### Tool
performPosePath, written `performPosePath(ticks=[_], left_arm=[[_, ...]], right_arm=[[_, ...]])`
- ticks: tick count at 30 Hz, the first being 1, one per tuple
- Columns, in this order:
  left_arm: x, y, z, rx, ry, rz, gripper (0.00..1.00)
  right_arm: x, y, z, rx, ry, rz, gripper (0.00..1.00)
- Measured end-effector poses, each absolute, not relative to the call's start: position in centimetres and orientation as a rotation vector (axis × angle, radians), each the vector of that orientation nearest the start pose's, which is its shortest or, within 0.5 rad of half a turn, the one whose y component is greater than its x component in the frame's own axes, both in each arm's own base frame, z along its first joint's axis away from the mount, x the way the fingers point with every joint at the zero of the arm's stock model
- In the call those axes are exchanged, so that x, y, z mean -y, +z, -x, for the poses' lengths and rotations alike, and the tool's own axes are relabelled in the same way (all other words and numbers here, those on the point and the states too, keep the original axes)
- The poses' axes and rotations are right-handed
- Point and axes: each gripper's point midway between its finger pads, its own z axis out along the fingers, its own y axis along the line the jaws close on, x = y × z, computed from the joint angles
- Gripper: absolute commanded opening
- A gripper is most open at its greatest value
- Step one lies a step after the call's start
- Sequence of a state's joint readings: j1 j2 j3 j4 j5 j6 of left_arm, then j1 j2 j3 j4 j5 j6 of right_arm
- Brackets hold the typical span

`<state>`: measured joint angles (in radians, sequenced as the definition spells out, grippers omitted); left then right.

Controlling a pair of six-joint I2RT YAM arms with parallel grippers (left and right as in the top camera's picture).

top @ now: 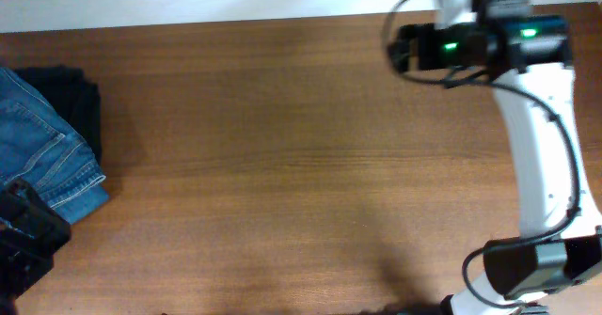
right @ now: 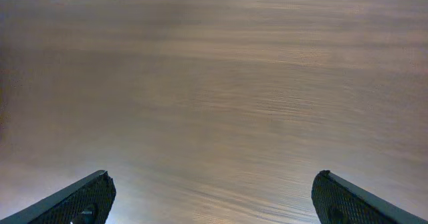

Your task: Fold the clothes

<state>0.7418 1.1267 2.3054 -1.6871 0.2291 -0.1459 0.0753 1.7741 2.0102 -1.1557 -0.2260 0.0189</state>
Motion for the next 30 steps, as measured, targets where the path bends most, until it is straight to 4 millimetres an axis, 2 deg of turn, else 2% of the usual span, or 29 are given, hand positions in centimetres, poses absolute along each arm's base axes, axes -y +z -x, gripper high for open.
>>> performPosePath(ticks=[4, 7, 11, 15, 20, 24, 27, 30], left_arm=[[-7.6, 48.4, -14.1, -1.922, 0.129, 0.76, 1.0], [-7.6, 48.4, -14.1, -1.922, 0.129, 0.76, 1.0], [-7.6, 48.4, -14.1, -1.922, 0.129, 0.76, 1.0], [-7.6, 48.4, -14.1, -1.922, 0.129, 0.76, 1.0], [-7.6, 48.4, -14.1, -1.922, 0.129, 0.76, 1.0], [-7.6, 48.4, -14.1, -1.922, 0.129, 0.76, 1.0], [-7.6, 48.4, -14.1, -1.922, 0.129, 0.76, 1.0], [-7.6, 48.4, -14.1, -1.922, 0.129, 0.76, 1.0]], right_arm=[[-12.9, 30.3, -42.3, -2.457, 0.376, 0.331, 0.99], [-16.3, 31.8, -40.3, -2.41, 0.414, 0.438, 0.99], [-19.3, 34.8, -37.2, -2.324, 0.46, 0.545, 0.99], [-21.1, 38.1, -33.6, -2.22, 0.498, 0.633, 0.99], [-20.8, 42.1, -28.9, -2.088, 0.475, 0.705, 0.99], [-18.5, 44.8, -25.2, -1.985, 0.466, 0.694, 0.99], [-16.5, 45.2, -22.2, -1.937, 0.463, 0.678, 0.99], [-14.5, 43.9, -19.2, -1.913, 0.461, 0.668, 0.98]])
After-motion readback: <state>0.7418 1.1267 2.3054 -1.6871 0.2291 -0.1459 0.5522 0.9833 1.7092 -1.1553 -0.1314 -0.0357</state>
